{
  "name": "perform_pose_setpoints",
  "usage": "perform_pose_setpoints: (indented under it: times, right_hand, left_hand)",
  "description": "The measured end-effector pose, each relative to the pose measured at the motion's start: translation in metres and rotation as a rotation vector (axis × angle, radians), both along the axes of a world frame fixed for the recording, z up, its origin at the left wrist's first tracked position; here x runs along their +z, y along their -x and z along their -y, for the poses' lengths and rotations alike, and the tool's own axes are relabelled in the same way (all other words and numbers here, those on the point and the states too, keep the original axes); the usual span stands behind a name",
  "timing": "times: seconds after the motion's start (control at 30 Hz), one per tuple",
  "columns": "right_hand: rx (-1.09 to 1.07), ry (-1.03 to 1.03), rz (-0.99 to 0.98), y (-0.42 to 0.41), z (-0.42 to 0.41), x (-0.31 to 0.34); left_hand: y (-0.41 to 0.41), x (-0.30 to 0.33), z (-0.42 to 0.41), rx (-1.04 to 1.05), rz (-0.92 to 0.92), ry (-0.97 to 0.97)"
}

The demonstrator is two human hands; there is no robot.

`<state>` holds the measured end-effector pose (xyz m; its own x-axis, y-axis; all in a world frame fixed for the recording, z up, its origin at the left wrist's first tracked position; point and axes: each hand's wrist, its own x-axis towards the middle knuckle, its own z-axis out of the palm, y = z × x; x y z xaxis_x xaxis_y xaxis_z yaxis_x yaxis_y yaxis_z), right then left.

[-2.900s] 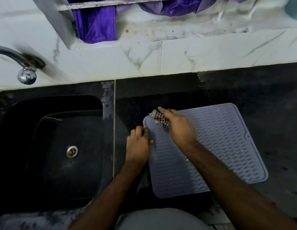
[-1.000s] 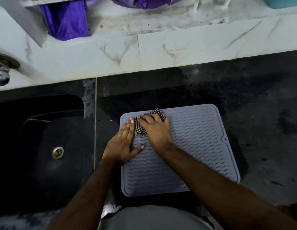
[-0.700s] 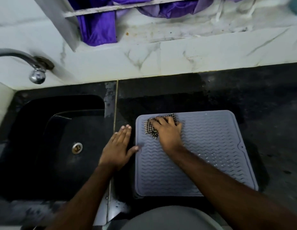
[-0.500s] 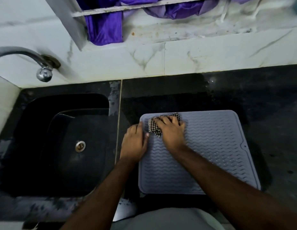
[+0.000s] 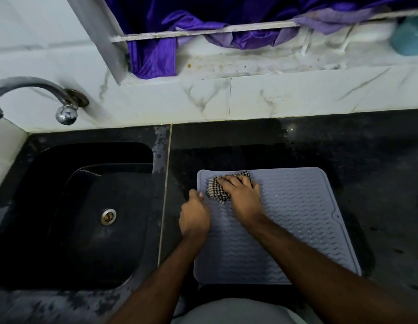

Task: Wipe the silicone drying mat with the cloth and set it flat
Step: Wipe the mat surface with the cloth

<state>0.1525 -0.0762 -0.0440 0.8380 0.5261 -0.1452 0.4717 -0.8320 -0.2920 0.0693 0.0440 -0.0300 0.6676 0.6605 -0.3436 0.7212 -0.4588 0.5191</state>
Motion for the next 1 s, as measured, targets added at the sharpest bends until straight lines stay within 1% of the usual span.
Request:
perform_pose_setpoints:
  times: [0.1, 0.2, 0.27, 0.37, 0.57, 0.63, 0.8, 1.0]
  right_hand:
    - [0.049, -0.014, 0.004, 0.007, -0.001, 0.006]
    - [0.081, -0.028, 0.027, 0.016, -0.011, 0.006]
    - [0.071, -0.042, 0.039, 0.021, -0.017, 0.006]
    - [0.105, -0.054, 0.031, 0.027, -0.034, 0.004]
    - [0.149, -0.05, 0.062, 0.024, -0.054, 0.001]
    - [0.191, -0.027, 0.084, 0.019, -0.049, -0.003]
    - [0.3, -0.015, 0.111, -0.003, -0.036, -0.007]
    - [0.376, -0.009, 0.101, -0.006, -0.034, -0.005]
  left_hand:
    - [0.01, 0.008, -0.008, 0.006, 0.081, 0.039]
    - [0.019, 0.01, -0.025, -0.03, 0.093, -0.031]
    - [0.023, 0.007, -0.033, -0.041, 0.1, -0.033]
    - [0.032, 0.008, -0.049, -0.008, 0.048, -0.014]
    - [0.035, 0.009, -0.068, -0.119, -0.041, -0.153]
    - [0.037, 0.007, -0.066, -0.141, -0.056, -0.168]
    - [0.041, 0.004, -0.058, -0.148, -0.086, -0.066]
    - [0.044, 0.003, -0.059, -0.125, -0.093, -0.052]
